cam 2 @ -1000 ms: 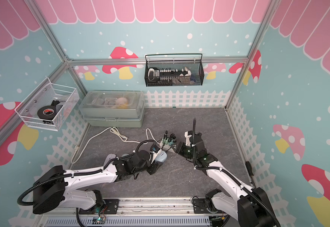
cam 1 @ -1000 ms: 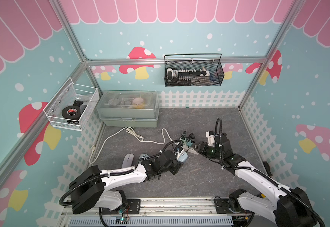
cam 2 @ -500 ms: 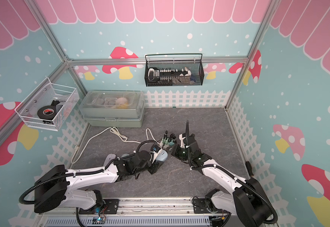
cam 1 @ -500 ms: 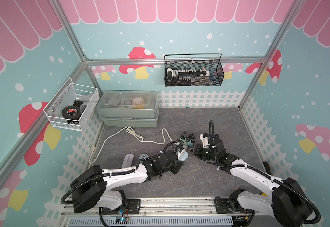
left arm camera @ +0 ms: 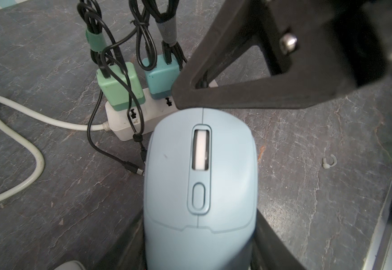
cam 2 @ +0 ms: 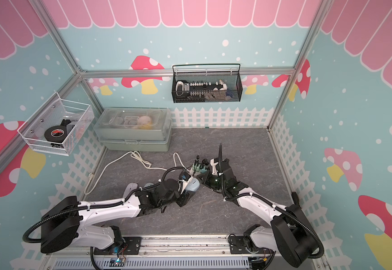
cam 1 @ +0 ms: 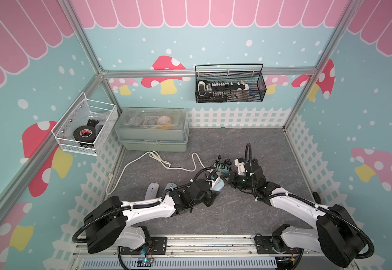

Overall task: Unplug the wireless mouse
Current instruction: Remove the power cord from the mouse.

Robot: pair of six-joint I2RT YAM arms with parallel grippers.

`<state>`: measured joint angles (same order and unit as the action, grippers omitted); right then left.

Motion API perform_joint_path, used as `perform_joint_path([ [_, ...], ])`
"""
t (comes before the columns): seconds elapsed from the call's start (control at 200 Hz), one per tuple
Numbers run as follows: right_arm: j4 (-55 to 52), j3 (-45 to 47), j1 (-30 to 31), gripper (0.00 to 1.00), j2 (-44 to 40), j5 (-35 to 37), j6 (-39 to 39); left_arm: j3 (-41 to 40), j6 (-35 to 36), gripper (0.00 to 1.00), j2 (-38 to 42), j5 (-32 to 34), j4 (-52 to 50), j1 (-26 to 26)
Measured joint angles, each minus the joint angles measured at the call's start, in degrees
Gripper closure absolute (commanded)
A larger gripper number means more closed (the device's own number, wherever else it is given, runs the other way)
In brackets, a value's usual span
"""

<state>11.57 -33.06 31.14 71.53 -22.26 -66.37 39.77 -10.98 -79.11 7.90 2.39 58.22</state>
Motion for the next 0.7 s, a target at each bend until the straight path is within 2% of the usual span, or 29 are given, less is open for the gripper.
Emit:
perform_joint_path([
  [0.155,0.6,0.0,0.0,0.93,0.5,-0.3,-0.2,0.0,-0.2,0.5,-0.3,0.0,0.0,0.0],
  [0.265,0.9,0.0,0.0,1.0,0.5,-0.3,-0.1,0.0,-0.4,0.5,-0.5,0.0,0.1,0.0],
  [0.7,1.3,-0.2,0.0,1.0,1.4,0.4,-0.1,0.0,-1.7,0.5,-2.1,0.7,1.6,0.1],
])
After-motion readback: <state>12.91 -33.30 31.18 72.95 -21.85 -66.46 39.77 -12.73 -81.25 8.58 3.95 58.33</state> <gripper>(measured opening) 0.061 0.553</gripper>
